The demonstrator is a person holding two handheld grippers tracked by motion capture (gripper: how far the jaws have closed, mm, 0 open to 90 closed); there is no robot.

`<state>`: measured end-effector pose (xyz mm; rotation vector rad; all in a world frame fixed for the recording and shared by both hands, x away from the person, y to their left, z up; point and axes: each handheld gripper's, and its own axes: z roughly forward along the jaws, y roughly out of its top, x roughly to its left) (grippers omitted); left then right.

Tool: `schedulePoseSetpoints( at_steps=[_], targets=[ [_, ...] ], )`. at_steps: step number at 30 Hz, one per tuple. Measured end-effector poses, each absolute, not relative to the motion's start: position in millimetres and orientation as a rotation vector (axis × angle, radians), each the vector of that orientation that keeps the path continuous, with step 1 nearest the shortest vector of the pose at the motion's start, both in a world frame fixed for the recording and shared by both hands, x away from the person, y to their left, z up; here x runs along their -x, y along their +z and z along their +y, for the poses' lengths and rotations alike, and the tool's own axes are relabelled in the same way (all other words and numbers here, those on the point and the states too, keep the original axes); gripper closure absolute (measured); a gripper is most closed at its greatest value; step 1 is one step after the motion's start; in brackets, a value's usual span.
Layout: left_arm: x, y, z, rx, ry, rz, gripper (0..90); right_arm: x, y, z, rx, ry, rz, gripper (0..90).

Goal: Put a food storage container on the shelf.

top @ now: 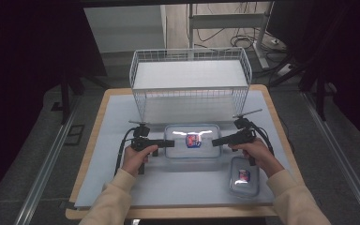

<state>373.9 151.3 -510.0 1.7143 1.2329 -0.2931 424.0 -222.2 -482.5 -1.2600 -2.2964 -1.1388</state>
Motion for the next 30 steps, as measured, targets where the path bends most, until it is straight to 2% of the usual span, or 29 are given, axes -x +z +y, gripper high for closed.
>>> schedulePoseSetpoints(
  at_steps=[12,30],
  targets=[
    [-366,-508,153,-1.705,-0.268,1.206,44.7,-416,-479,-226,1.244,-1.173,-2.312,45.3],
    [-354,-503,149,-1.703,-0.182,1.195,46.0,-405,-478,-231,1.254,-1.262,-2.298,50.0]
  ],
)
